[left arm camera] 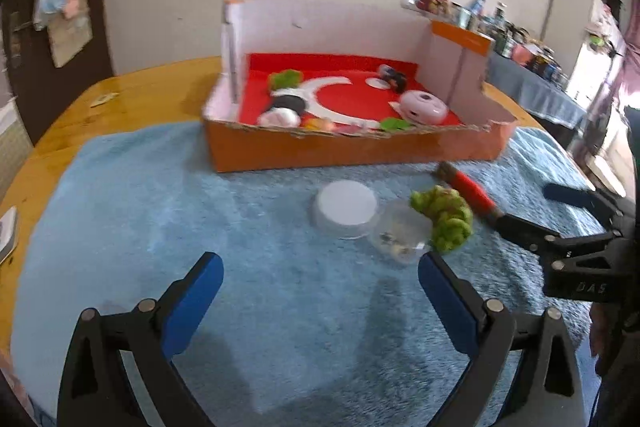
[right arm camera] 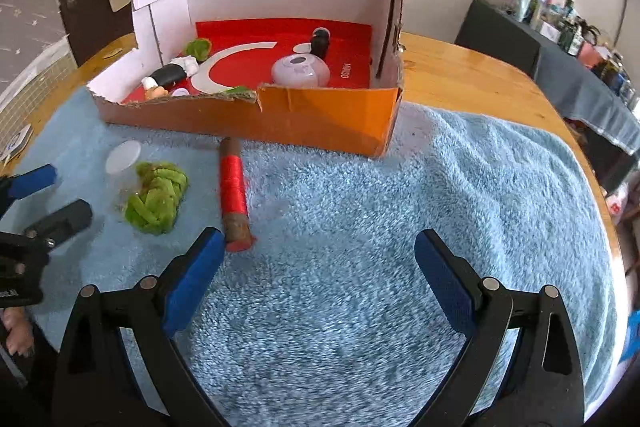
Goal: Organize objects
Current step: 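Move the left gripper to the clear container while the right moves to the red spool, then grasp the clear plastic container with the left gripper while the right grasps the red spool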
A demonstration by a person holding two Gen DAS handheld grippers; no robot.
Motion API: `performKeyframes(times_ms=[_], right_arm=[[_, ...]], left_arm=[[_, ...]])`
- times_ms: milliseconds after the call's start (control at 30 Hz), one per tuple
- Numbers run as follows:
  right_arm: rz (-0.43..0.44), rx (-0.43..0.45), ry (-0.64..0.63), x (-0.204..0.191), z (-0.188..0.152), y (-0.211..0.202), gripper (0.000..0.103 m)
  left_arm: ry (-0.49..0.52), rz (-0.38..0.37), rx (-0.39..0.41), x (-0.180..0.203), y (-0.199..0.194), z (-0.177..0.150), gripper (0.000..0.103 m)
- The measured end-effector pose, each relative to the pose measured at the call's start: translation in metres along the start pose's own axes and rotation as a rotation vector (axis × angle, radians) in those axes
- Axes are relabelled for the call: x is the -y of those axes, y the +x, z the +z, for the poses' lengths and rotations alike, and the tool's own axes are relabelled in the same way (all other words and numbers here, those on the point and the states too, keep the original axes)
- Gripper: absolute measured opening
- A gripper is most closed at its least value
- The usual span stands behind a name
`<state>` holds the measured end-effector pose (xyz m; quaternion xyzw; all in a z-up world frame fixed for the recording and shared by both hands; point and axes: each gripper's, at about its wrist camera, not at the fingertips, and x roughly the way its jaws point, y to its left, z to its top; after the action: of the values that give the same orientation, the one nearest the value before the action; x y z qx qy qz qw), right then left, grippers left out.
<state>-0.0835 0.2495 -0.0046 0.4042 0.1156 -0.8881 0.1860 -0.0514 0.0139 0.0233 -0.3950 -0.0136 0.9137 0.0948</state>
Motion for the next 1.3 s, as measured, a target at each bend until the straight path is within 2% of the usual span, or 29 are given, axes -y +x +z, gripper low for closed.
performKeyframes(times_ms=[67, 100, 200, 333, 400, 467, 533, 567, 700, 967, 1067, 1300], right_arm=[[0.020, -0.003, -0.075, -0.007, 0.004, 0.000, 0.097], [0.033, -0.008, -0.096, -0.010, 0.006, 0.001, 0.097], [0.077, -0.017, -0.139, -0.014, 0.011, 0.005, 0.097], [0.119, -0.028, -0.156, -0.016, 0.017, 0.013, 0.082], [0.149, -0.030, -0.156, -0.016, 0.019, 0.015, 0.079], [0.176, -0.034, -0.164, -0.018, 0.021, 0.017, 0.067], [0.189, -0.039, -0.172, -0.020, 0.021, 0.019, 0.060], [0.198, -0.041, -0.173, -0.021, 0.022, 0.020, 0.058], [0.227, -0.035, -0.182, -0.024, 0.024, 0.021, 0.055], [0.244, -0.031, -0.173, -0.023, 0.023, 0.023, 0.054], [0.255, -0.034, -0.170, -0.022, 0.022, 0.023, 0.049], [0.279, -0.040, -0.190, -0.021, 0.024, 0.024, 0.037]], left_arm=[[0.019, -0.023, -0.021, 0.004, 0.005, 0.002, 0.092], [0.027, -0.028, -0.031, 0.005, 0.007, 0.003, 0.087], [0.044, -0.052, -0.050, 0.008, 0.012, 0.006, 0.081], [0.073, -0.082, -0.051, 0.013, 0.013, 0.008, 0.076], [0.077, -0.095, -0.054, 0.013, 0.015, 0.010, 0.075], [0.073, -0.120, -0.058, 0.013, 0.015, 0.011, 0.075], [0.075, -0.135, -0.059, 0.014, 0.015, 0.012, 0.070], [0.075, -0.147, -0.061, 0.014, 0.015, 0.012, 0.065], [0.076, -0.183, -0.064, 0.016, 0.014, 0.014, 0.059], [0.083, -0.235, -0.070, 0.019, 0.015, 0.017, 0.054], [0.089, -0.267, -0.074, 0.021, 0.015, 0.017, 0.052], [0.138, -0.273, -0.069, 0.031, 0.015, 0.019, 0.051]])
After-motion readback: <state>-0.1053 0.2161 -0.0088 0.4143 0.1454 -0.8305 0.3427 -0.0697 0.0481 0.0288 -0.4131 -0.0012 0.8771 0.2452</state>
